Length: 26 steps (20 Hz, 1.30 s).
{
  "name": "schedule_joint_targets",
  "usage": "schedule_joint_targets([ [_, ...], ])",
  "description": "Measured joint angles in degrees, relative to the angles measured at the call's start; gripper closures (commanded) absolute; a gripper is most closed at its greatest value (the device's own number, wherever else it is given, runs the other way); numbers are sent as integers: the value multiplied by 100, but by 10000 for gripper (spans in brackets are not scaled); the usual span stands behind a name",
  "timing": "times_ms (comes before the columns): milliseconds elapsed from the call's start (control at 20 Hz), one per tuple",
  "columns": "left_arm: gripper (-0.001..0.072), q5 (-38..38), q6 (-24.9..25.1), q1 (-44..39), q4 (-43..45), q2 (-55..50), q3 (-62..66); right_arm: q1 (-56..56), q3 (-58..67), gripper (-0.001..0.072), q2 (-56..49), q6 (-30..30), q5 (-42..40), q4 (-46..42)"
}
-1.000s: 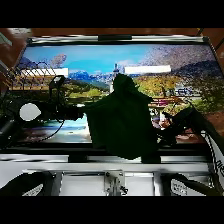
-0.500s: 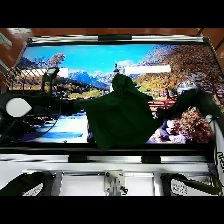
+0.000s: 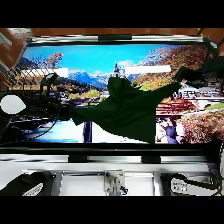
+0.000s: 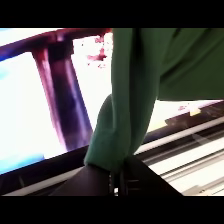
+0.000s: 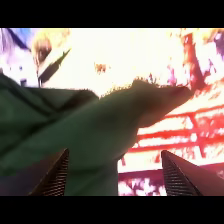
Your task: Fold the shirts.
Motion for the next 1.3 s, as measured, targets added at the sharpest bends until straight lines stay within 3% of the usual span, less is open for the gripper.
schedule_joint_targets([
  [50, 671, 15, -15, -24, -81, 7, -28, -9, 28, 55, -22, -133, -358, 24],
  [100, 671, 79, -31, -57, -162, 11, -48, -35, 35, 129, -46, -275, -811, 15],
  [150, 671, 109, -33, -87, -219, 11, -63, -103, 0, 146, -55, -382, -1259, -24],
  [300, 671, 236, -52, -160, -334, 15, -90, -468, -577, 142, 151, -505, -2166, 83],
  [400, 671, 271, -50, -192, -378, 15, -94, -728, -1414, 62, 487, -492, -2299, 339],
  [750, 671, 326, -26, -232, -420, 15, -98, -544, -4380, 65, 1268, -356, -1045, 1344],
  [1250, 671, 323, -13, -236, -470, 15, -13, 249, -5075, 81, 754, -459, -63, 2138],
  [1300, 671, 330, -2, -236, -474, 15, 13, 376, -5075, 216, 691, -461, 66, 2288],
])
